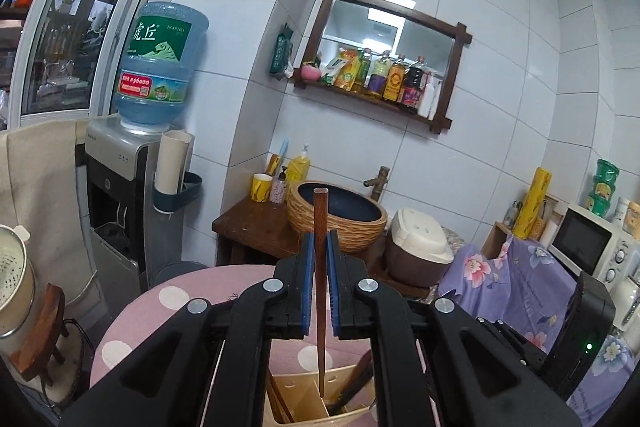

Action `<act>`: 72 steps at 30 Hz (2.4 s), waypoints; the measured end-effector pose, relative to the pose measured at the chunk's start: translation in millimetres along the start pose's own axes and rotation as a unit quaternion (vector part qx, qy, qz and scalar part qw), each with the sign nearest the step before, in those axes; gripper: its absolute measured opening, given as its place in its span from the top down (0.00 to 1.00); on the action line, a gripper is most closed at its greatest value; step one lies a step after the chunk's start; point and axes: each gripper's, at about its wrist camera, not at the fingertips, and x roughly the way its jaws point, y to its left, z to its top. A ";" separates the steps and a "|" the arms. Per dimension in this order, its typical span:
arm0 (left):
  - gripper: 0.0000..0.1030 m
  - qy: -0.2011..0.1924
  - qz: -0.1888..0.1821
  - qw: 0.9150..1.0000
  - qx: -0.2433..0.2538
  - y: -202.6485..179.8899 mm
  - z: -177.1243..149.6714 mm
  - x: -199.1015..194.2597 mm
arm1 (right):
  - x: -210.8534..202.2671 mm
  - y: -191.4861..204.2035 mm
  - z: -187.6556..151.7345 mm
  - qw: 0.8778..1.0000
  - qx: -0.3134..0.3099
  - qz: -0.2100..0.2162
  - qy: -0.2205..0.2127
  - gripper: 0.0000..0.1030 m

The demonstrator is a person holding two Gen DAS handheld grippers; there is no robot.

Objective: Organize utensils
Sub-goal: 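Carry the chopstick and metal spoon upright and lower them into the basket, then open both tools to release the chopstick and spoon into the basket, then move left tool to the last wooden chopstick while right tool grasps the clear plastic spoon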

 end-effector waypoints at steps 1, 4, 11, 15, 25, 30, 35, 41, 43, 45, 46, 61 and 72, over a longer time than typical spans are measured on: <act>0.93 0.003 0.007 1.000 0.002 1.3 -5.6 5.8 | 7.0 -0.2 -4.8 1.000 -0.001 -0.006 -0.001 0.63; 0.93 0.015 0.026 1.000 0.007 6.9 -24.9 19.1 | 25.7 -2.2 -21.8 1.000 0.000 -0.020 0.006 0.63; 0.93 0.052 0.032 0.998 0.007 17.4 -62.4 35.1 | 40.5 -2.2 -70.0 0.999 -0.004 -0.040 0.020 0.63; 0.93 0.063 0.035 0.997 0.009 19.1 -77.9 38.0 | 31.8 2.2 -91.1 0.999 -0.019 -0.044 0.017 0.63; 0.93 0.098 0.042 0.994 0.014 26.4 -111.0 47.2 | 31.6 9.6 -125.5 0.997 -0.044 -0.039 0.048 0.63; 0.93 0.097 0.040 0.994 0.013 27.8 -116.9 41.6 | 30.6 7.3 -135.2 0.997 -0.043 -0.039 0.051 0.63; 0.55 0.080 0.034 0.996 0.029 22.3 -117.7 20.9 | 18.8 3.4 -136.6 0.997 -0.037 -0.042 0.044 0.51; 0.24 0.054 0.048 0.996 0.049 23.3 -129.8 -11.7 | -11.3 1.7 -138.9 0.997 -0.043 -0.049 0.040 0.41; 0.18 0.062 0.050 0.996 0.042 30.4 -136.6 -18.9 | -20.9 -0.1 -142.1 0.997 -0.042 -0.049 0.047 0.40; 0.14 0.075 0.051 0.995 0.031 38.7 -144.1 -22.8 | -30.1 -2.1 -148.8 0.996 -0.038 -0.049 0.062 0.40; 0.13 0.085 0.052 0.995 0.026 43.9 -149.8 -24.3 | -34.1 -2.9 -153.4 0.996 -0.036 -0.047 0.073 0.40; 0.14 0.212 0.103 0.971 -0.025 95.8 -239.9 -32.3 | -44.5 2.0 -239.6 0.979 -0.002 -0.025 0.203 0.40; 0.15 0.225 0.116 0.967 -0.026 105.6 -254.5 -38.7 | -45.8 15.1 -264.6 0.969 0.007 -0.001 0.246 0.41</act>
